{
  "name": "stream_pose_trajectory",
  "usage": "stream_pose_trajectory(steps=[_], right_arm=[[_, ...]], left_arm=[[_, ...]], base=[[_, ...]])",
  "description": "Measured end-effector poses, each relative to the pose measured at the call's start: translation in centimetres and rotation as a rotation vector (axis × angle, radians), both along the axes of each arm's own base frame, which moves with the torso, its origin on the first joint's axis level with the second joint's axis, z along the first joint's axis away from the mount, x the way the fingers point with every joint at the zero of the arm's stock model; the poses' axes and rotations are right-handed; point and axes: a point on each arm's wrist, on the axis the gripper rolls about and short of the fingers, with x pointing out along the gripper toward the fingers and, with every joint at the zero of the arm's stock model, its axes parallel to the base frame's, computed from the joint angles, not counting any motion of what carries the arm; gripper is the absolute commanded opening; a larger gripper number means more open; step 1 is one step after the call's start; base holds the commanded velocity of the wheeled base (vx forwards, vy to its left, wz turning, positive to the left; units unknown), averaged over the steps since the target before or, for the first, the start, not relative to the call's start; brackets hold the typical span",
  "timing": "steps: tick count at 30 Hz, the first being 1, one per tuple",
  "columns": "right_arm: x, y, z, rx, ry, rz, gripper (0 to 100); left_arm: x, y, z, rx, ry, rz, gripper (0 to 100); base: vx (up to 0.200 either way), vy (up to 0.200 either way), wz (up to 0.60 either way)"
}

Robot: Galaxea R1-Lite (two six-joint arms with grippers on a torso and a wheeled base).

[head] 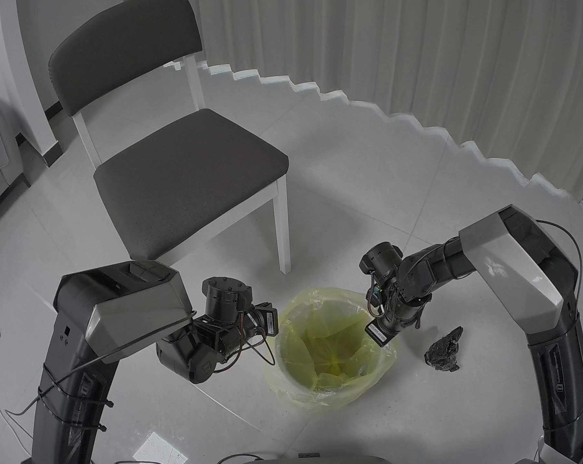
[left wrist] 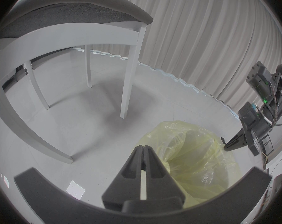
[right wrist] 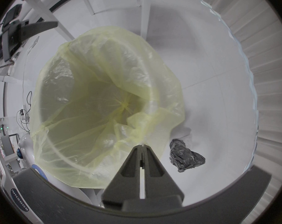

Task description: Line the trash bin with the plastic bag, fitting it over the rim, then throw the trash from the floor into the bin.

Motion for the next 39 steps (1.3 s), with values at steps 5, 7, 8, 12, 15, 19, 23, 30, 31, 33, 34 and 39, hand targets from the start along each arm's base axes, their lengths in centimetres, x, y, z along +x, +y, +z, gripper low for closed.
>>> stream_pose_trajectory(steps=[5,7,8,12,15,19,23,30,31,33,34,39], right_arm=[[0.1,-0.4,0.2,0.005,-0.001,-0.009,0],[0.4,-0.6,0.1,0.007,-0.006,-0.016,0],[0.6,-0.6,0.0,0.009,-0.009,-0.016,0],[1.6,-0.5,-0.2,0.019,-0.028,-0.020,0],[2.5,-0.8,-0.3,0.025,-0.046,-0.030,0],[3.8,-1.5,-0.3,0.028,-0.071,-0.027,0],[4.5,-2.3,-0.7,0.026,-0.071,-0.044,0],[4.7,-2.8,-0.7,0.037,-0.072,-0.060,0],[4.7,-2.6,-0.6,0.039,-0.073,-0.057,0],[4.7,-2.5,-0.3,0.043,-0.078,-0.053,0],[4.6,-2.5,-0.2,0.043,-0.079,-0.054,0],[4.4,-2.6,0.5,0.041,-0.074,-0.055,0]], left_arm=[[0.0,0.0,0.0,-0.002,-0.005,0.000,0],[-0.1,0.0,0.1,-0.007,-0.013,0.000,0],[-0.1,0.1,0.1,-0.008,-0.016,0.000,0],[-0.3,0.1,0.0,-0.008,-0.015,0.000,0],[-0.3,0.3,-0.1,-0.006,-0.012,0.003,0],[-0.3,0.5,-0.2,-0.005,-0.010,0.008,0],[-0.3,0.6,-0.3,-0.004,-0.008,0.010,0],[-0.3,0.6,-0.4,-0.003,-0.005,0.011,0],[-0.3,0.7,-0.4,-0.002,-0.005,0.011,0],[-0.2,0.7,-0.4,-0.002,-0.005,0.011,0],[-0.2,0.7,-0.4,-0.002,-0.005,0.011,0],[-0.2,0.7,-0.5,-0.002,-0.004,0.011,0]], base=[[0.000,0.000,0.00],[0.000,0.000,0.00],[0.000,0.000,0.00],[0.000,0.000,0.00],[0.000,0.000,0.00],[0.000,0.000,0.00],[0.000,0.000,0.00],[0.000,0.000,0.00],[0.000,0.000,0.00],[0.000,0.000,0.00],[0.000,0.000,0.00],[0.000,0.000,0.00]])
